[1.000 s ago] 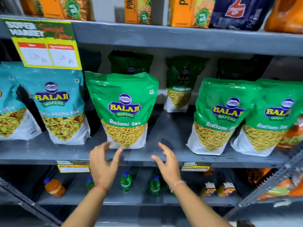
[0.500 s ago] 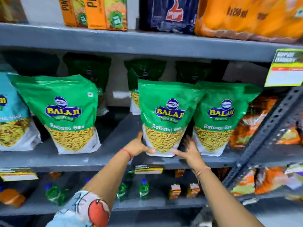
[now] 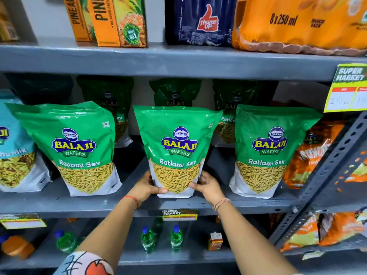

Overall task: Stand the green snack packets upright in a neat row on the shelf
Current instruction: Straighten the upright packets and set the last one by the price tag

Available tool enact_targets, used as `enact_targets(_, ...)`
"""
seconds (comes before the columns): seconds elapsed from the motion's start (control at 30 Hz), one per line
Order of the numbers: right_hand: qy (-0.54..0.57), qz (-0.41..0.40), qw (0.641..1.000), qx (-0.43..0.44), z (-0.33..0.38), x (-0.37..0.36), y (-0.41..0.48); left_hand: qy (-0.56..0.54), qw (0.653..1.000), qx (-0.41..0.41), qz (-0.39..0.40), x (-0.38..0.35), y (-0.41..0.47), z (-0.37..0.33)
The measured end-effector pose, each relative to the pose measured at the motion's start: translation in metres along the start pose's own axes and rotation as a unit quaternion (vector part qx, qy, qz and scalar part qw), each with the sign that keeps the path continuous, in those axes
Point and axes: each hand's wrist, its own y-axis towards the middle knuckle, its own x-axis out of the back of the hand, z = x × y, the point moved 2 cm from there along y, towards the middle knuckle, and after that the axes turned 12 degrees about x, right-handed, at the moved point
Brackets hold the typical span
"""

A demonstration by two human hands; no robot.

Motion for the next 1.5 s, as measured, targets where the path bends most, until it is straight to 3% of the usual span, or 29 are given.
enact_targets(0.2, 0.004, 0.015, 1.000, 0.007, 0.023, -0.005, 0.006, 0.035, 0.999, -0.033, 0.015, 0.014, -0.008, -0.017)
enact_targets(0.3, 0.098, -0.099, 0.987, 0.083, 0.056, 0.006, 0.018, -0.098, 0.985, -0.123, -0.069, 0.023, -0.011, -0.048)
enact_targets(0.4, 0.200, -0.202, 0.949, 0.134, 0.087, 0.004, 0.036, -0.195, 0.962, -0.180, -0.070, 0.019, -0.016, -0.080)
enact_targets(0.6, 0.174, -0.261, 0.939, 0.137, 0.095, -0.001, 0.051, -0.223, 0.953, -0.169, -0.113, 0.023, -0.010, -0.086)
enact_targets(0.8, 0.237, -0.191, 0.946, 0.111, 0.086, 0.004, 0.050, -0.213, 0.959, -0.161, -0.090, 0.028, -0.010, -0.083)
enact_targets(0.93, 0.149, -0.139, 0.977, 0.069, 0.060, 0.006, 0.038, -0.144, 0.979, -0.134, -0.056, 0.030, -0.009, -0.061)
enact_targets(1.1, 0.104, -0.203, 0.973, 0.048, 0.054, 0.003, 0.039, -0.164, 0.979, -0.083, -0.093, 0.033, -0.007, -0.059)
enact_targets(1.17, 0.089, -0.147, 0.984, 0.038, 0.047, 0.003, 0.032, -0.152, 0.983, -0.057, -0.083, 0.033, -0.011, -0.055)
enact_targets(1.27, 0.019, 0.027, 0.999, 0.004, 0.023, -0.005, 0.010, -0.001, 0.999, -0.026, -0.045, 0.023, -0.022, -0.030)
enact_targets(1.3, 0.004, 0.051, 0.999, -0.006, 0.014, -0.008, 0.006, 0.036, 0.999, -0.013, -0.036, 0.018, -0.027, -0.022)
enact_targets(1.5, -0.007, 0.028, 0.999, -0.024, -0.003, -0.022, 0.008, 0.056, 0.995, -0.006, -0.083, 0.005, -0.037, -0.010)
